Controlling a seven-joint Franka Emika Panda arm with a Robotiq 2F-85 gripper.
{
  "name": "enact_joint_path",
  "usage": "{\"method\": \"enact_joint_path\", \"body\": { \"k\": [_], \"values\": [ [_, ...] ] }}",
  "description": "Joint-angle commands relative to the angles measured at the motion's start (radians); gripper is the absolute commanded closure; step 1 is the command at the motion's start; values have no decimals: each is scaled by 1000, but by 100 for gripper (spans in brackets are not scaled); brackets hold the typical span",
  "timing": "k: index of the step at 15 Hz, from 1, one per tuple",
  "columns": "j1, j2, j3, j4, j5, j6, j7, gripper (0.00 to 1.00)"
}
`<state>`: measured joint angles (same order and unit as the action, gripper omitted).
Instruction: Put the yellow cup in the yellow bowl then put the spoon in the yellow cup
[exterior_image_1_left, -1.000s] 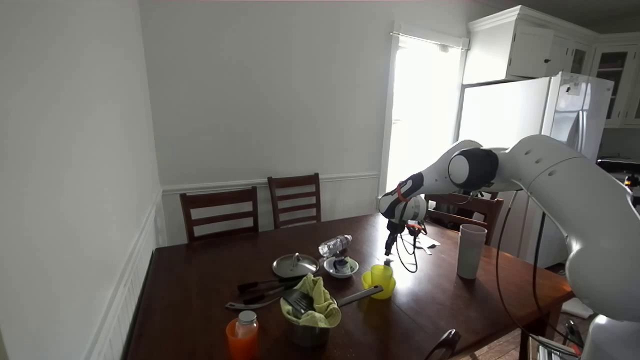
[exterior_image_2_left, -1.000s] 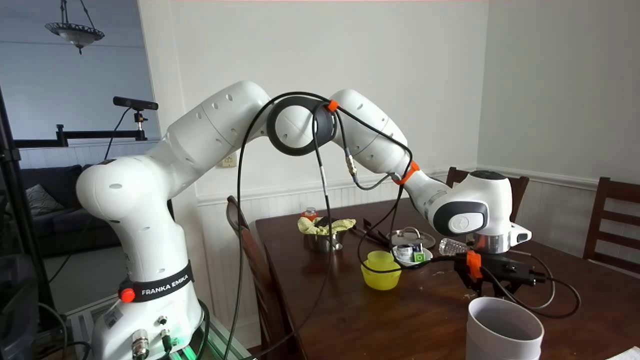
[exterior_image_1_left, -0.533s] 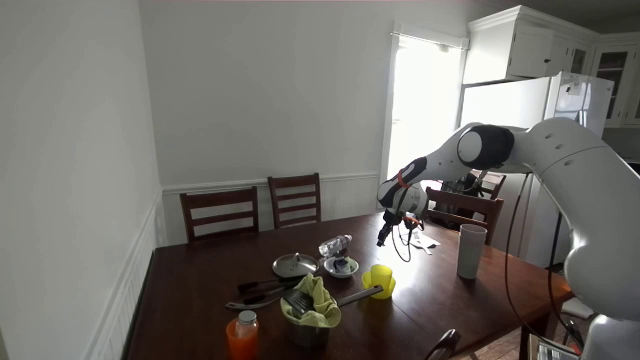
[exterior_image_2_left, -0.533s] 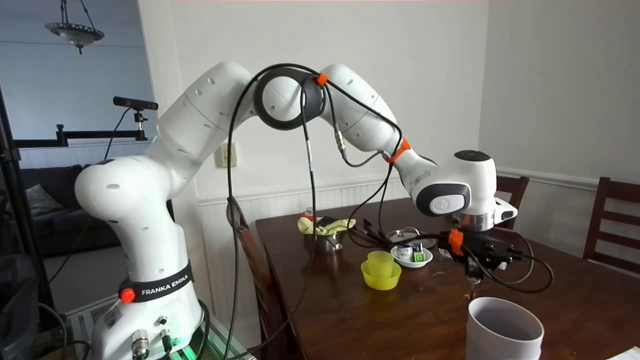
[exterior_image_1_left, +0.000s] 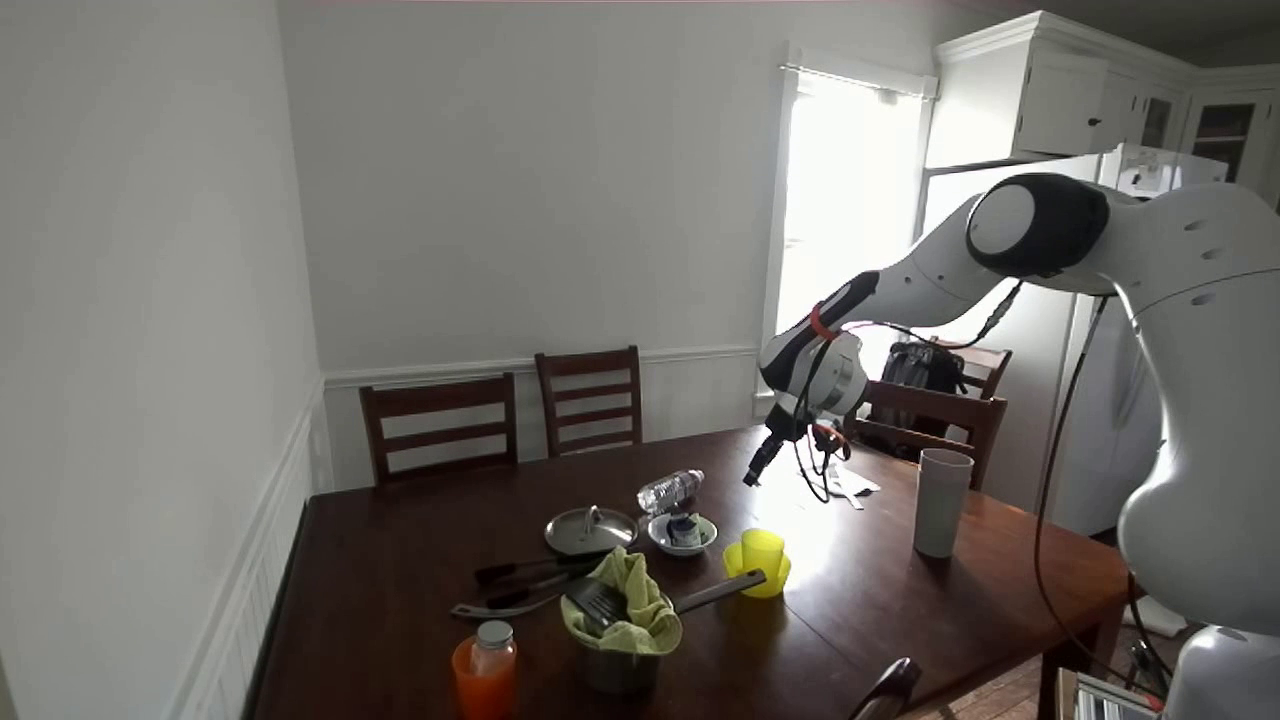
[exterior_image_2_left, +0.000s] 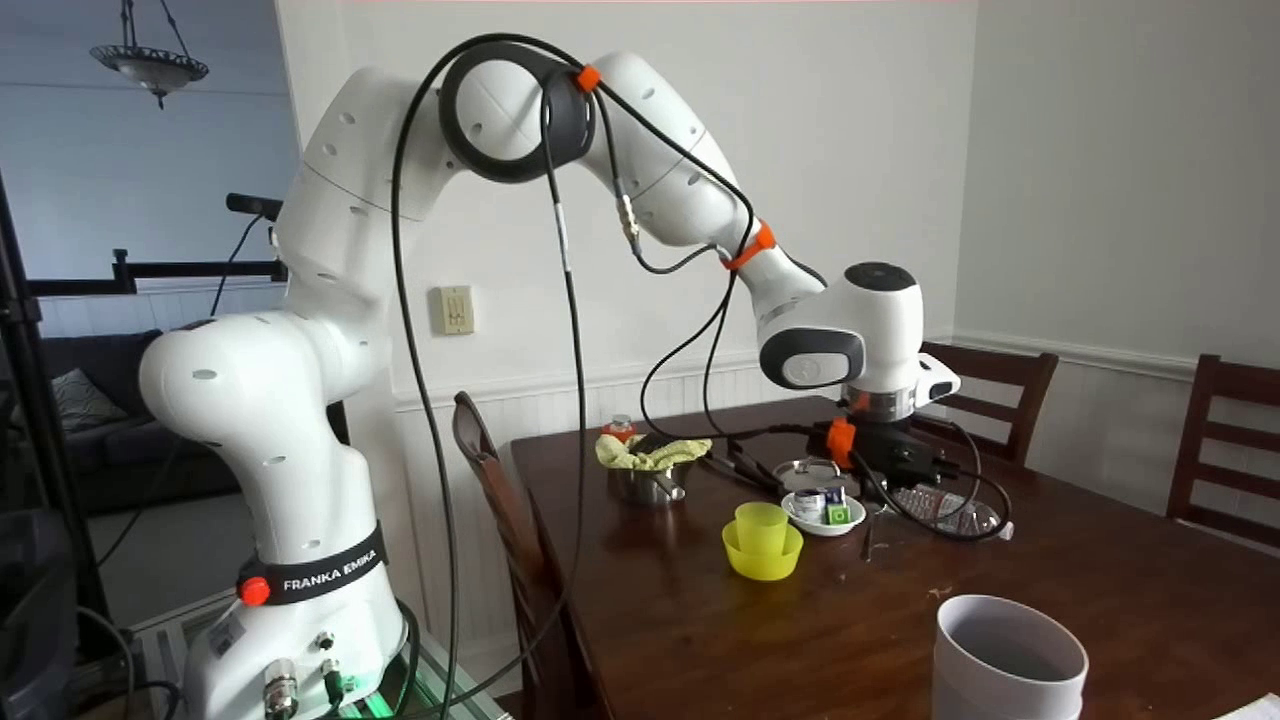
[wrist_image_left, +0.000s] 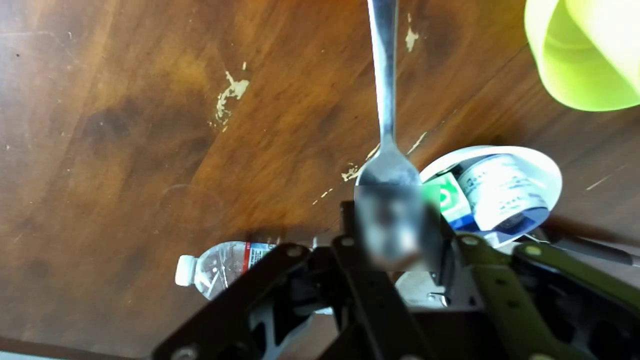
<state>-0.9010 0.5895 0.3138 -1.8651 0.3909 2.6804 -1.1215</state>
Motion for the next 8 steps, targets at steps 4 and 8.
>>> {"method": "enact_joint_path", "body": {
  "k": [4,8],
  "values": [
    [31,-47,-10,-63,49,37,-28,91],
    [54,-96,34,-151,108,172,-26,91]
  ]
}}
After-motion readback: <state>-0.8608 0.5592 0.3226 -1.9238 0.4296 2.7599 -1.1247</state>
